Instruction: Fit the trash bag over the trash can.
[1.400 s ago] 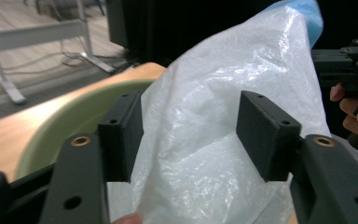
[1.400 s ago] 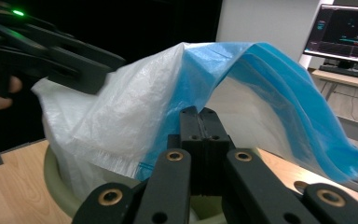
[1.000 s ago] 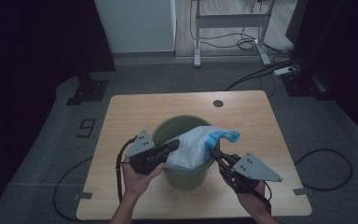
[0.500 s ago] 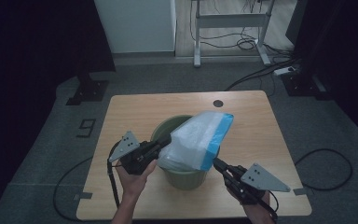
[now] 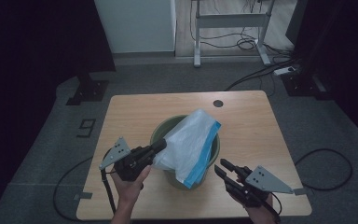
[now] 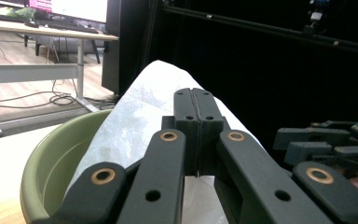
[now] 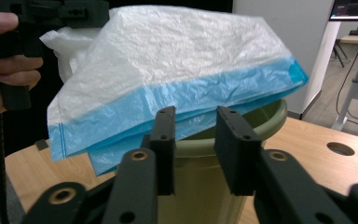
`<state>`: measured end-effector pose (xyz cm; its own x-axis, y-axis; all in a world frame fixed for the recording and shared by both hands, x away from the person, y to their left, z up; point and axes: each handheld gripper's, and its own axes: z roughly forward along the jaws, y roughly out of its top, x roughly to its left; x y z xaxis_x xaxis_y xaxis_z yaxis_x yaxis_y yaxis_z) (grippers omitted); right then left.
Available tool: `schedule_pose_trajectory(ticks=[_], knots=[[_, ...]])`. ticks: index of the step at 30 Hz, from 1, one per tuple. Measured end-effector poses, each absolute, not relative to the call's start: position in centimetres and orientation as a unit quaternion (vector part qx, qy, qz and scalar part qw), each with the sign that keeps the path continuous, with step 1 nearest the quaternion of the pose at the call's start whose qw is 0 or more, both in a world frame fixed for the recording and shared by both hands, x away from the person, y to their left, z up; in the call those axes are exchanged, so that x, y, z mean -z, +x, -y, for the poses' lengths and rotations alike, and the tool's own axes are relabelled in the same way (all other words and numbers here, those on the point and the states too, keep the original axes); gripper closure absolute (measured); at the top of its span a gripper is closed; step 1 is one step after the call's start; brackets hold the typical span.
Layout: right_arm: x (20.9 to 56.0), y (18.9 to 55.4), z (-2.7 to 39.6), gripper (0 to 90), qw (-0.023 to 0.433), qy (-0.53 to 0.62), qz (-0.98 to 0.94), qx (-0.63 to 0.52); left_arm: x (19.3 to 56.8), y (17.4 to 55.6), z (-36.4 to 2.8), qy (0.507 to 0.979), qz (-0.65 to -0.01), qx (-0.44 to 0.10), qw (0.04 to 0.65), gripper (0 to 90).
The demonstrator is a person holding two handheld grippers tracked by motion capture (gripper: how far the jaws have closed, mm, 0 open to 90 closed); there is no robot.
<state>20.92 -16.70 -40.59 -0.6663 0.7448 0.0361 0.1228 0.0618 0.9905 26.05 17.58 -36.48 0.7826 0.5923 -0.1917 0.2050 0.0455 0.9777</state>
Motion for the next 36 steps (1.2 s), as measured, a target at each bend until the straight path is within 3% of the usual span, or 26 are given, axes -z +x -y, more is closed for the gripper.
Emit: schedule_pose_trajectory(ticks=[11,19,36], knots=[[41.4,22.1,15.2,55.7,0.234,0.323,-0.695,-0.598,36.5,26.0,-17.6,0.671,-0.294,-0.135,0.668,89.9],[41.4,22.3,14.4,46.9,0.244,0.328,-0.699,-0.587,35.8,26.2,-17.5,0.667,-0.291,-0.13,0.673,89.9],[40.9,22.3,13.6,40.9,0.25,0.325,-0.704,-0.58,35.3,26.4,-16.9,0.666,-0.288,-0.11,0.679,89.8]])
